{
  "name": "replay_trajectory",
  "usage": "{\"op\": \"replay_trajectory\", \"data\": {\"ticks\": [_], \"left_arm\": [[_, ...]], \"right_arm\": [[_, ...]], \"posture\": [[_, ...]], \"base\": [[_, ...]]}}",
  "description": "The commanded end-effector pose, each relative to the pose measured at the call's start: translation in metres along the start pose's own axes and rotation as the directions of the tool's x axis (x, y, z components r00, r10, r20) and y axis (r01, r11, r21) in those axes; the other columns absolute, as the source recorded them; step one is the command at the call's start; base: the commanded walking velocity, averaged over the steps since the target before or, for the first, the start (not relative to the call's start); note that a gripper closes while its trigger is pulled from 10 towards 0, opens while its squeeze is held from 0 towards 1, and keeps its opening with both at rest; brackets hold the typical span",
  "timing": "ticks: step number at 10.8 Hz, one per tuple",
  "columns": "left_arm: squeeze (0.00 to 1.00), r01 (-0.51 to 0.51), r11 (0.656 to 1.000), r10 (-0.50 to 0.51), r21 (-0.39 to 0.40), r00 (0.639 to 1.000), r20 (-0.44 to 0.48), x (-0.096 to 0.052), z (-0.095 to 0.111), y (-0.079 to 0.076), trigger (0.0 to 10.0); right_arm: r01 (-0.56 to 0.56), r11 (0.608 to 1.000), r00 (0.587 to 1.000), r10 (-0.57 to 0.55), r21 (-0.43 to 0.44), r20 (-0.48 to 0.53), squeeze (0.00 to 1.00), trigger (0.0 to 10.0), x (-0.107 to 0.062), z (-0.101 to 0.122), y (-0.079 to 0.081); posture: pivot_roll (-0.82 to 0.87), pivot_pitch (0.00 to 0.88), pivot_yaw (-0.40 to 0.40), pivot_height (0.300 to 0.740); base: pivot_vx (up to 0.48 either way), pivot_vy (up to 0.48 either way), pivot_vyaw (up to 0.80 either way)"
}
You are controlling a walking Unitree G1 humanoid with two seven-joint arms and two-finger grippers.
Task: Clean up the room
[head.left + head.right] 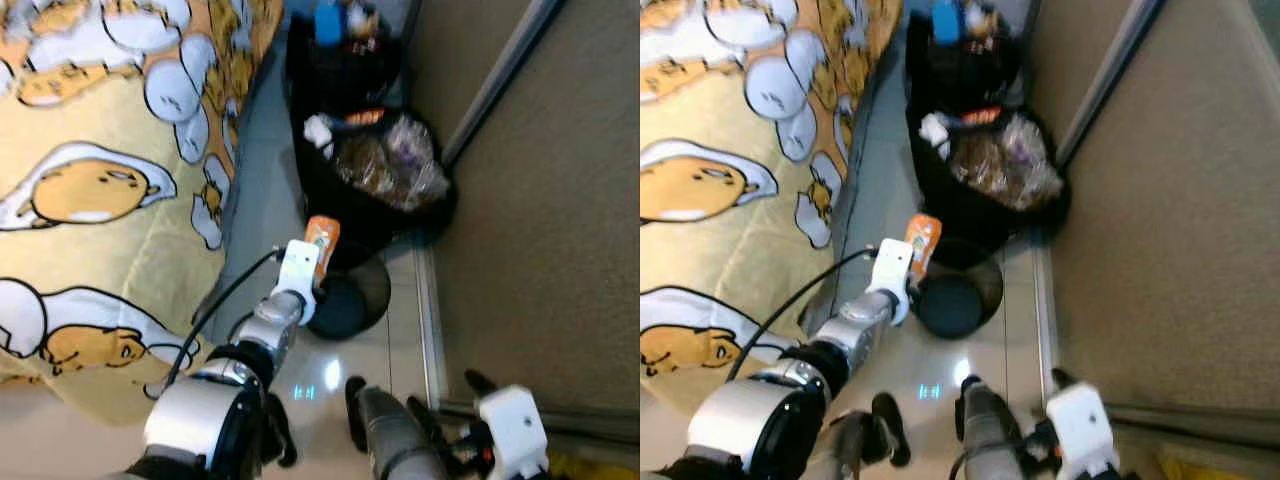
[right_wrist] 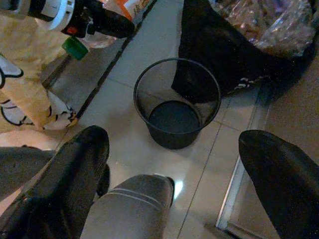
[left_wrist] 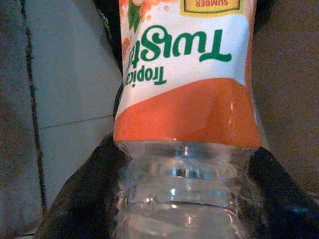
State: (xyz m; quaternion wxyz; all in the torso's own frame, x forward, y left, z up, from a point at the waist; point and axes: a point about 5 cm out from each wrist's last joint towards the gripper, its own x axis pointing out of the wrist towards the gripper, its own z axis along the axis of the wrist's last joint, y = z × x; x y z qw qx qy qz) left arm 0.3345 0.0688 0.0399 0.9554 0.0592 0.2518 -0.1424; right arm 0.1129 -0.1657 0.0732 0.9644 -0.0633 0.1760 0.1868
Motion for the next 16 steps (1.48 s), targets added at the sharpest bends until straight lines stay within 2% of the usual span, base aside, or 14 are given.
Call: {"op": "replay_trajectory", "data": {"ticks": [1,5,6,8,9,10,11,12,13,14,15,16], "left_arm": [[1.00,0.019,0.999,-0.020,0.040,1.000,0.006,0.000,0.002,-0.004,10.0],[1.00,0.030,0.995,-0.045,0.098,0.987,0.157,0.003,0.044,-0.005,10.0],[1.00,0.017,0.994,-0.034,0.105,0.986,0.166,0.003,0.047,-0.002,10.0],[1.00,0.011,0.994,-0.038,0.112,0.970,0.240,0.002,0.071,0.000,10.0],[1.00,0.011,0.995,-0.035,0.095,0.967,0.253,0.002,0.076,0.001,10.0],[0.00,0.008,1.000,-0.008,-0.001,0.964,0.266,0.001,0.073,0.013,10.0],[0.00,-0.027,0.998,0.040,-0.051,0.962,0.271,-0.002,0.062,0.028,10.0],[0.00,-0.066,0.980,0.116,-0.188,0.955,0.272,-0.005,0.053,0.048,10.0],[0.00,-0.111,0.972,0.177,-0.205,0.924,0.339,-0.013,0.053,0.066,10.0],[0.00,-0.123,0.972,0.197,-0.203,0.895,0.401,-0.023,0.050,0.075,10.0],[0.00,-0.104,0.986,0.152,-0.127,0.871,0.467,-0.036,0.047,0.071,10.0],[0.00,-0.044,0.998,0.063,-0.048,0.857,0.512,-0.043,0.049,0.054,10.0]], "right_arm": [[0.000,1.000,0.999,0.001,0.022,-0.052,0.00,10.0,-0.008,-0.008,0.002],[0.026,0.999,0.995,-0.022,0.041,-0.093,0.00,10.0,-0.019,-0.013,0.009],[0.027,0.999,0.995,-0.023,0.044,-0.096,0.00,10.0,-0.020,-0.013,0.010],[0.032,0.999,0.994,-0.028,0.043,-0.103,0.00,10.0,-0.020,-0.014,0.011],[0.031,0.999,0.995,-0.027,0.042,-0.098,0.00,10.0,-0.017,-0.014,0.011],[0.033,0.999,0.997,-0.030,0.040,-0.075,0.00,10.0,-0.007,-0.013,0.008],[0.032,0.999,0.998,-0.031,0.036,-0.048,0.00,10.0,0.008,-0.011,0.003],[0.029,0.999,0.999,-0.028,0.030,-0.017,0.00,10.0,0.022,-0.006,-0.001],[0.048,0.998,0.999,-0.048,0.040,0.004,0.00,10.0,0.039,-0.003,-0.009],[0.073,0.995,0.997,-0.076,0.068,0.034,0.00,10.0,0.053,0.000,-0.016],[0.104,0.993,0.990,-0.109,0.064,0.088,0.00,10.0,0.073,0.006,-0.024],[0.150,0.986,0.978,-0.159,0.072,0.138,0.00,10.0,0.091,0.014,-0.034]], "posture": [[-0.56,0.391,-0.002,0.727],[-0.59,0.413,0.015,0.727],[-0.59,0.416,0.016,0.727],[-0.59,0.414,0.020,0.727],[-0.58,0.407,0.025,0.727],[-0.55,0.379,0.036,0.727],[-0.51,0.344,0.042,0.727],[-0.48,0.313,0.054,0.727],[-0.41,0.248,0.060,0.727],[-0.37,0.217,0.066,0.727],[-0.31,0.141,0.083,0.727],[-0.25,0.067,0.104,0.727]], "base": [[0.000,0.000,0.00],[0.000,0.000,0.00],[0.000,0.000,0.00],[0.000,0.000,0.00],[0.000,0.000,0.00],[0.000,0.000,0.00],[0.000,0.000,0.00],[0.000,0.000,0.00],[0.000,0.000,0.00],[0.000,0.000,0.00],[0.000,0.000,0.00],[0.000,0.000,0.00]]}}
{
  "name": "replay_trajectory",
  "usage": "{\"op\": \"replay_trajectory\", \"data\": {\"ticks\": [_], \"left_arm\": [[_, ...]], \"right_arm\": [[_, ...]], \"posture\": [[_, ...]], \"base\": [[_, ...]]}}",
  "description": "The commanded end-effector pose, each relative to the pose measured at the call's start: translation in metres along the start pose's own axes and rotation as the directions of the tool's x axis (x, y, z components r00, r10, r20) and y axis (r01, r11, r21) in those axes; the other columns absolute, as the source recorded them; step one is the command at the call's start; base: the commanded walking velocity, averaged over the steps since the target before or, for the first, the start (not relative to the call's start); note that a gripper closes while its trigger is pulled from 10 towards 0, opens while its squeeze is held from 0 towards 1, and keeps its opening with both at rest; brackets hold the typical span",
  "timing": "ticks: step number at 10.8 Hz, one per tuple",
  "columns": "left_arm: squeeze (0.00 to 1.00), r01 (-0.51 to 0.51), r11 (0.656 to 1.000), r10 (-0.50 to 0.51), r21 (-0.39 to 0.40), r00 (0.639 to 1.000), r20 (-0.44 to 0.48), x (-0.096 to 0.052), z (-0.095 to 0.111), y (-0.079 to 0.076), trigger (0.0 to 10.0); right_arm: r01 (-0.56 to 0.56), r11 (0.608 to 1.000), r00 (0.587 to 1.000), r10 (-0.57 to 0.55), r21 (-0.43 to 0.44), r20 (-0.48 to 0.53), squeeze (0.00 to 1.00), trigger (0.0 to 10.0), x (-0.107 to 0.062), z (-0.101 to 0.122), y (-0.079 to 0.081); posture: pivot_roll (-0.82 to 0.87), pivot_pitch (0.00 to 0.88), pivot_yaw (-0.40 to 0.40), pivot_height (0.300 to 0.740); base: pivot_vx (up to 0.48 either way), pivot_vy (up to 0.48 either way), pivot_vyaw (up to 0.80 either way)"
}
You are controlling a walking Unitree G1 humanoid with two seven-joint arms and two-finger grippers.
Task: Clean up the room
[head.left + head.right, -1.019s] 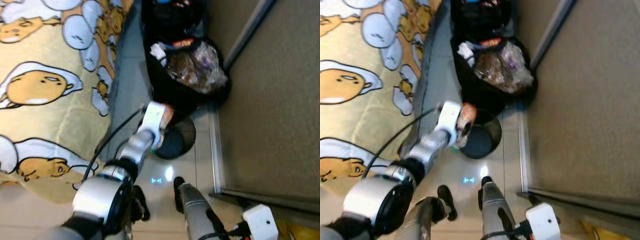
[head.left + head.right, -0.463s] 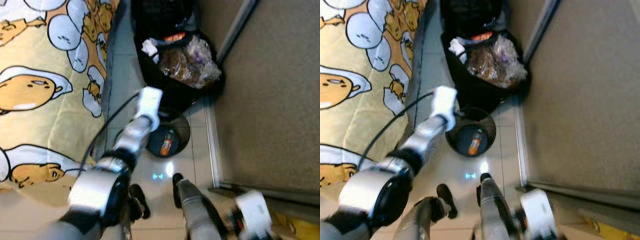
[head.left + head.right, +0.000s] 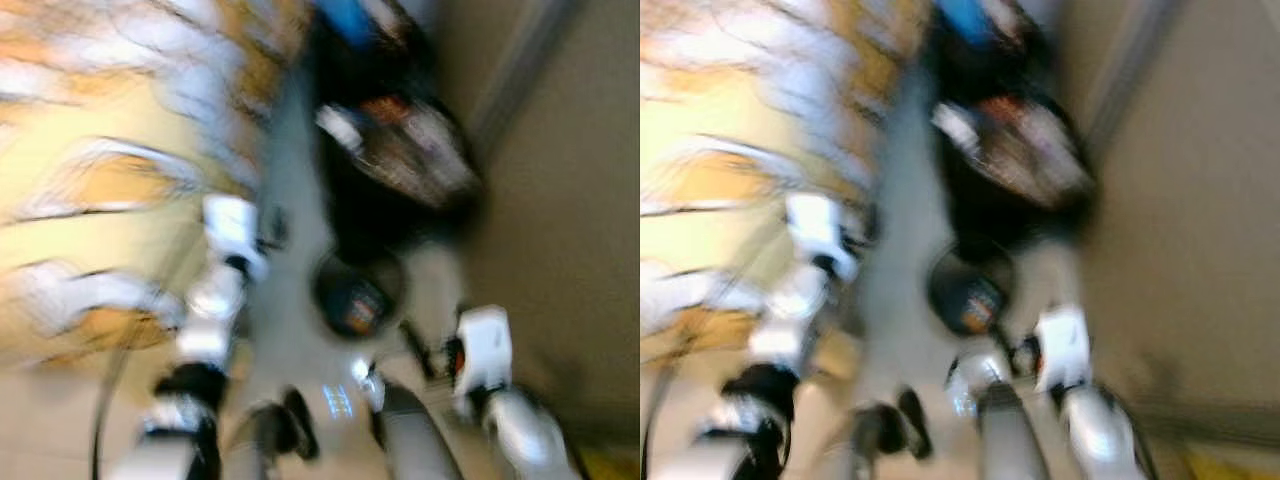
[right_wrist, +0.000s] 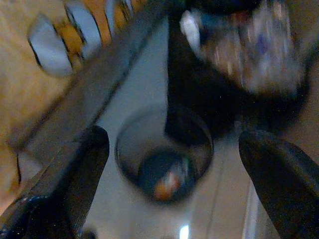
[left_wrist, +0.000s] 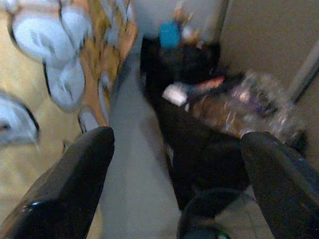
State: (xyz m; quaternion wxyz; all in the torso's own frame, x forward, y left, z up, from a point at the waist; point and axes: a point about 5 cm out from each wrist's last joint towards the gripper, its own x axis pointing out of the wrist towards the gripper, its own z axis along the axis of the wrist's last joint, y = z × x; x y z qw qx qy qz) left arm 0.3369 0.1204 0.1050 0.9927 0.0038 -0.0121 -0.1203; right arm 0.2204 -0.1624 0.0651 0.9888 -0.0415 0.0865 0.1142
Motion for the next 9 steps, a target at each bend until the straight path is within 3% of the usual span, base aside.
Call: {"op": "replay_trajectory", "data": {"ticks": [1,3,4,5,7,8,9], "left_arm": [[0.00,0.075,0.995,-0.075,0.063,0.997,0.007,-0.006,0.000,-0.011,10.0],[0.00,0.148,0.986,-0.148,0.077,0.989,-0.002,-0.024,-0.010,-0.032,10.0],[0.00,0.087,0.996,-0.086,0.009,0.994,-0.068,-0.037,-0.025,-0.030,10.0],[0.00,-0.033,0.996,0.025,-0.088,0.996,-0.083,-0.048,-0.030,-0.014,10.0],[0.00,-0.141,0.981,0.139,-0.136,0.990,-0.026,-0.057,-0.021,0.002,10.0],[0.00,-0.221,0.966,0.216,-0.136,0.975,-0.047,-0.067,-0.025,0.011,10.0],[0.00,-0.212,0.970,0.204,-0.116,0.976,-0.075,-0.069,-0.029,0.008,10.0]], "right_arm": [[0.033,0.999,0.999,-0.032,0.023,-0.010,0.00,10.0,0.000,-0.009,0.000],[0.076,0.996,0.996,-0.077,0.040,0.045,0.00,10.0,0.019,-0.006,-0.005],[0.134,0.989,0.986,-0.139,0.054,0.089,0.00,10.0,0.021,-0.001,-0.014],[0.249,0.960,0.961,-0.262,0.130,0.087,0.00,10.0,0.016,-0.003,-0.034],[0.186,0.982,0.969,-0.189,0.034,0.157,0.00,10.0,0.011,0.008,-0.034],[0.177,0.984,0.968,-0.179,0.027,0.173,0.00,10.0,0.010,0.011,-0.036],[0.176,0.984,0.972,-0.179,0.031,0.155,0.00,10.0,0.011,0.004,-0.036]], "posture": [[-0.23,0.028,0.127,0.727],[-0.21,0.000,0.137,0.727],[-0.21,0.000,0.114,0.727],[-0.22,0.000,0.105,0.727],[-0.22,0.000,0.095,0.727],[-0.22,0.000,0.092,0.727],[-0.21,0.000,0.093,0.727]], "base": [[0.000,0.000,0.00],[0.000,0.000,0.00],[0.000,0.000,0.00],[0.000,0.000,0.00],[0.000,0.000,0.00],[0.000,0.000,0.00],[0.000,0.000,0.00]]}}
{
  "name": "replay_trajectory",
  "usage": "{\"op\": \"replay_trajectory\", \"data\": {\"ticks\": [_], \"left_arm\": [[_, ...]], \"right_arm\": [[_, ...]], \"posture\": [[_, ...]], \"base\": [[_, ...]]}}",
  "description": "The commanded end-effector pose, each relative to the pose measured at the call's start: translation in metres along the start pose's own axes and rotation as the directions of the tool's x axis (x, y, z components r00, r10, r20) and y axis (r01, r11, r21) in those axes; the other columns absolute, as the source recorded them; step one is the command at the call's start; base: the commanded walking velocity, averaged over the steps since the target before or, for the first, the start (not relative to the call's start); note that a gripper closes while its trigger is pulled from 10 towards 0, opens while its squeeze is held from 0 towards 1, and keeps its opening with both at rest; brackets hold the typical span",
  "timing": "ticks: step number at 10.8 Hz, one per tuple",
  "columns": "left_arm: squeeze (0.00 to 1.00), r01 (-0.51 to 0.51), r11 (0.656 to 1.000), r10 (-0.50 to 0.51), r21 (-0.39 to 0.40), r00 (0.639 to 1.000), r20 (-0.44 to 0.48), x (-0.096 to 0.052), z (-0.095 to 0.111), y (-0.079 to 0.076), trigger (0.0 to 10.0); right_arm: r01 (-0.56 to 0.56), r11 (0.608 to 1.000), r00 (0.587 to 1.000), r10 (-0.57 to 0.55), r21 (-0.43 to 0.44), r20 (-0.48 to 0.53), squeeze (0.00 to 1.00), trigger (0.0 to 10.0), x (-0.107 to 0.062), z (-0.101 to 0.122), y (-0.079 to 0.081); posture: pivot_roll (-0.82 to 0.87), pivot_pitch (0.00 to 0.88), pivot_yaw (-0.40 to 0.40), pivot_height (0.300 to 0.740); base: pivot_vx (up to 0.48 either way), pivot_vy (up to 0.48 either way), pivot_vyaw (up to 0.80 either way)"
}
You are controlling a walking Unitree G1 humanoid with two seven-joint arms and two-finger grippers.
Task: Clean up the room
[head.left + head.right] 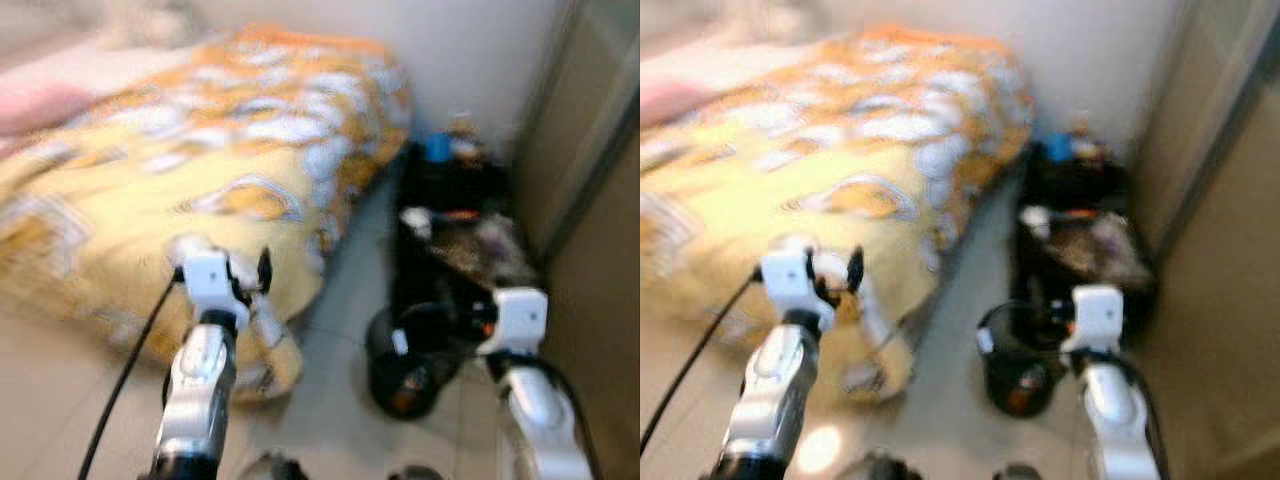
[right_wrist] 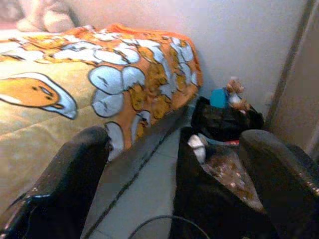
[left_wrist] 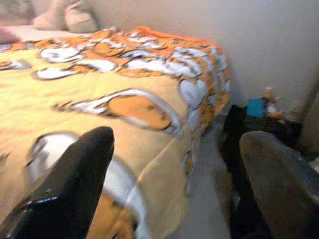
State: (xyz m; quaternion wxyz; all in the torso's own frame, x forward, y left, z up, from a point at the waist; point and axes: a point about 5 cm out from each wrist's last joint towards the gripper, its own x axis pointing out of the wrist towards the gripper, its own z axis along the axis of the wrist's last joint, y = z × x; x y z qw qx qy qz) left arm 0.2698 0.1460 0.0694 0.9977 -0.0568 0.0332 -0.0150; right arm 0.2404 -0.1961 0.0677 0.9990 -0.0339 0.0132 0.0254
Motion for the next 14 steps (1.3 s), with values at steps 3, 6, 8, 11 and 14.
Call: {"op": "replay_trajectory", "data": {"ticks": [3,6,8,11,14], "left_arm": [[0.00,0.106,0.994,-0.106,0.030,0.994,-0.005,0.014,0.009,-0.016,10.0],[0.00,0.175,0.984,-0.173,0.036,0.984,-0.034,0.019,0.003,-0.028,10.0],[0.00,0.187,0.982,-0.184,0.034,0.980,-0.069,0.021,-0.005,-0.029,10.0],[0.00,0.188,0.980,-0.183,0.063,0.980,-0.075,0.028,-0.005,-0.028,10.0],[0.00,0.156,0.980,-0.148,0.124,0.986,-0.073,0.034,-0.004,-0.022,10.0]], "right_arm": [[-0.057,0.998,0.998,0.057,0.006,-0.016,0.00,10.0,0.008,-0.008,0.012],[-0.078,0.997,0.995,0.076,-0.018,-0.062,0.00,10.0,0.011,-0.018,0.015],[-0.079,0.996,0.994,0.077,-0.030,-0.073,0.00,10.0,0.012,-0.020,0.014],[-0.085,0.996,0.994,0.082,-0.026,-0.078,0.00,10.0,0.012,-0.022,0.016],[-0.096,0.995,0.992,0.094,-0.025,-0.087,0.00,10.0,0.016,-0.023,0.019]], "posture": [[-0.23,0.000,0.100,0.727],[-0.24,0.000,0.105,0.727],[-0.25,0.000,0.103,0.727],[-0.24,0.000,0.107,0.727],[-0.23,0.000,0.110,0.727]], "base": [[0.000,0.000,0.00],[0.000,0.480,-0.27],[0.000,0.480,-0.40],[0.000,0.480,-0.26],[0.000,0.000,0.00]]}}
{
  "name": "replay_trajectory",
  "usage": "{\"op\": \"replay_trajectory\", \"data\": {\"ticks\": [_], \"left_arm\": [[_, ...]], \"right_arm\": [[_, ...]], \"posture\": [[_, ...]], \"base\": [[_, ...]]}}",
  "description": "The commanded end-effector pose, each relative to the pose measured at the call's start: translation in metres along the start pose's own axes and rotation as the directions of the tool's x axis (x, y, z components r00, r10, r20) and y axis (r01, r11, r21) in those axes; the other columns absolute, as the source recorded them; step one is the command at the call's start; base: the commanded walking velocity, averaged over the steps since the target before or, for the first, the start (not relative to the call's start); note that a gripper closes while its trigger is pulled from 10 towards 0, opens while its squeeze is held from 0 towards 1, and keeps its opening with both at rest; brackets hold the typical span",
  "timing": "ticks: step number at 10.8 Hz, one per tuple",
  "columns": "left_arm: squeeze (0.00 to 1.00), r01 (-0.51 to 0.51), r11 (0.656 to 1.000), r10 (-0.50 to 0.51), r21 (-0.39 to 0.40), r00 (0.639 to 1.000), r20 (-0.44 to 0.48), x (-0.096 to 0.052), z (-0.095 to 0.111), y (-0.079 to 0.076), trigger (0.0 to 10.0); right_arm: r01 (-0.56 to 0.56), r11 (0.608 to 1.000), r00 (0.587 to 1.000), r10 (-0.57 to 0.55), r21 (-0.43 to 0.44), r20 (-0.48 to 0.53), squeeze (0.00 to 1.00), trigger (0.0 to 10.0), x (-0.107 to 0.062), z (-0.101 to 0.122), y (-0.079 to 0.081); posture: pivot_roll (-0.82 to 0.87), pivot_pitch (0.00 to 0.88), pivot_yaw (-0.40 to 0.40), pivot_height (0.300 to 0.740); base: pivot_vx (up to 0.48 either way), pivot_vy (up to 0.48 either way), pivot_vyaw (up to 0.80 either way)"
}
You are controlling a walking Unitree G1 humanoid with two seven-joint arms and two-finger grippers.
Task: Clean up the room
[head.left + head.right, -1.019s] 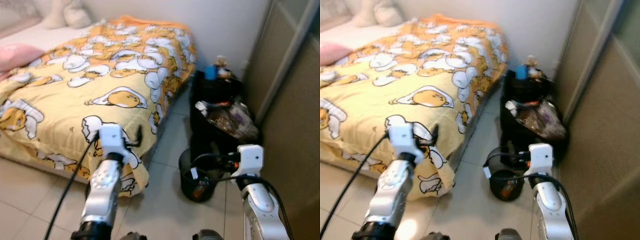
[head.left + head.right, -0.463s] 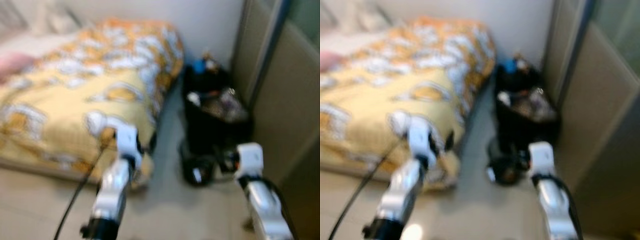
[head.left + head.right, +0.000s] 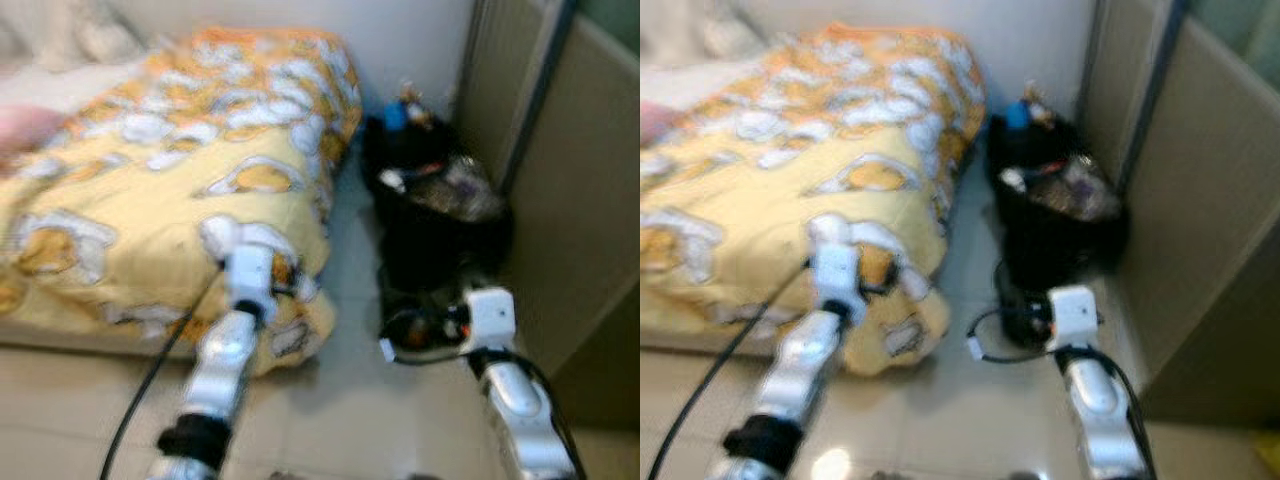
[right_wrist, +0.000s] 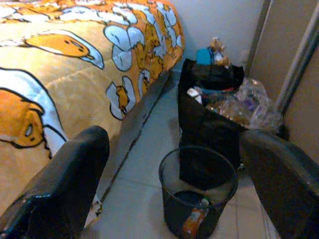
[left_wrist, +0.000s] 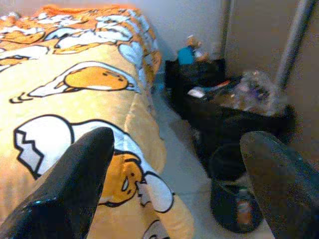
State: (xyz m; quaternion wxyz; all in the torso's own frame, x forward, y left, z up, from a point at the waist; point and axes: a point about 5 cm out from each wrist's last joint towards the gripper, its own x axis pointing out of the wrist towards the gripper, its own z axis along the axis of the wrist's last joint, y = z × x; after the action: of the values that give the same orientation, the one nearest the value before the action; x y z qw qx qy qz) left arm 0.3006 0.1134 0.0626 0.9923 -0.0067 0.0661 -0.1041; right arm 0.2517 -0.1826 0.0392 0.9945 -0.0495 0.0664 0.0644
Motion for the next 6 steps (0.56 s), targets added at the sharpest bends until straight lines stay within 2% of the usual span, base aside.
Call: {"op": "replay_trajectory", "data": {"ticks": [1,3,6], "left_arm": [[0.00,-0.027,1.000,0.027,-0.007,1.000,0.016,0.000,0.003,0.009,10.0],[0.00,-0.096,0.994,0.095,-0.051,0.995,-0.010,0.002,-0.001,0.016,10.0],[0.00,-0.167,0.977,0.167,-0.132,0.986,-0.015,-0.001,-0.006,0.028,10.0]], "right_arm": [[-0.019,1.000,1.000,0.019,0.000,0.019,0.00,10.0,0.004,0.005,0.005],[-0.032,0.999,0.999,0.032,0.007,0.022,0.00,10.0,0.007,0.006,0.007],[0.001,0.999,0.999,0.001,-0.051,0.041,0.00,10.0,0.012,0.011,0.001]], "posture": [[-0.23,0.000,0.107,0.727],[-0.22,0.000,0.098,0.727],[-0.20,0.000,0.081,0.727]], "base": [[0.000,0.476,0.00],[0.000,0.480,0.00],[0.000,0.480,0.00]]}}
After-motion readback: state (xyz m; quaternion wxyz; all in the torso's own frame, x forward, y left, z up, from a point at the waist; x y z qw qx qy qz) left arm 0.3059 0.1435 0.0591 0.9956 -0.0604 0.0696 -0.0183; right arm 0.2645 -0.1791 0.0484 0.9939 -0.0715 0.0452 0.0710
